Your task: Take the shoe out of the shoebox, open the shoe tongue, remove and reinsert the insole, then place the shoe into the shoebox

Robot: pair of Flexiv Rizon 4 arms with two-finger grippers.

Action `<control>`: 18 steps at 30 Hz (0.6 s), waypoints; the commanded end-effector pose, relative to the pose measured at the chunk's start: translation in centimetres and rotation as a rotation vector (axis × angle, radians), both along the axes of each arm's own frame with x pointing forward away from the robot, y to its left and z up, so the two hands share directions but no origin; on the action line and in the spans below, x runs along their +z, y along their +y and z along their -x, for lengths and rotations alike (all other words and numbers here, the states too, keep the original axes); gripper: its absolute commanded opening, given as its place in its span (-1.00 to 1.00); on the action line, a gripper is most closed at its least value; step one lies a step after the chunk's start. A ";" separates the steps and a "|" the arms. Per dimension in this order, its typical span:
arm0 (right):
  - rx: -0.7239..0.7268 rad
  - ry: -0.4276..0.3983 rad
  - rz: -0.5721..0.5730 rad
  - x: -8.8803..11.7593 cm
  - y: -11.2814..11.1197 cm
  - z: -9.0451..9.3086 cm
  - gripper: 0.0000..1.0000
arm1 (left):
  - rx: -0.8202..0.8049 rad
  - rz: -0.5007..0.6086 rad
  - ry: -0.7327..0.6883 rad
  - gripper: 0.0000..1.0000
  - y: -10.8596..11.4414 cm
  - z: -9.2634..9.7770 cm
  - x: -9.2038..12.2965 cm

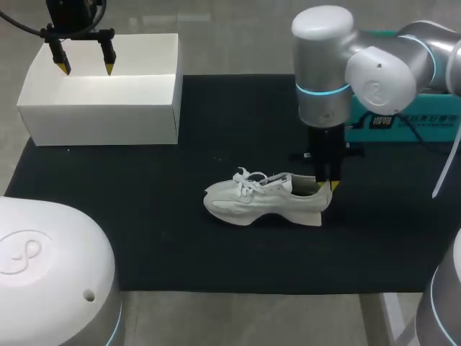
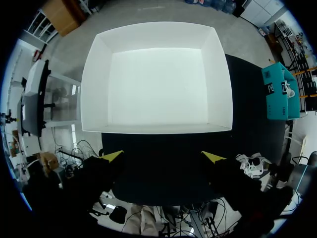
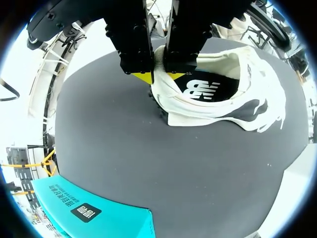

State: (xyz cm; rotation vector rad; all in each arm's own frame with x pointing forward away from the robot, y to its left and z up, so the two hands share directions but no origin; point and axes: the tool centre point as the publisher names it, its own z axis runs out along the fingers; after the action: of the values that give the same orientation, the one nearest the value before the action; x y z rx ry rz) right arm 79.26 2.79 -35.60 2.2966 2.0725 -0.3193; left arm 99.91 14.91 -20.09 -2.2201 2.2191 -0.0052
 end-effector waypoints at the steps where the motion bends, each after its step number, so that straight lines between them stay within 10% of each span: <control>1: -0.001 -0.011 -0.009 0.6 -0.3 0.5 -1.00 | 0.000 -0.001 0.001 1.00 0.0 0.0 0.1; 16: -0.030 0.006 -0.010 -0.6 -0.4 0.6 -1.00 | 0.000 -0.001 0.001 1.00 0.0 0.0 0.1; 18: -0.037 0.003 -0.015 0.0 -0.6 0.6 1.00 | 0.000 -0.001 0.001 1.00 0.0 0.0 0.1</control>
State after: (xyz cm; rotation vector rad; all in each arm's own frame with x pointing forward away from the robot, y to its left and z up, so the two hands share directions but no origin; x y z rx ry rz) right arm 78.60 2.29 -35.74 2.3414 2.0462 -0.3140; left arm 99.91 14.91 -20.09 -2.2201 2.2191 -0.0054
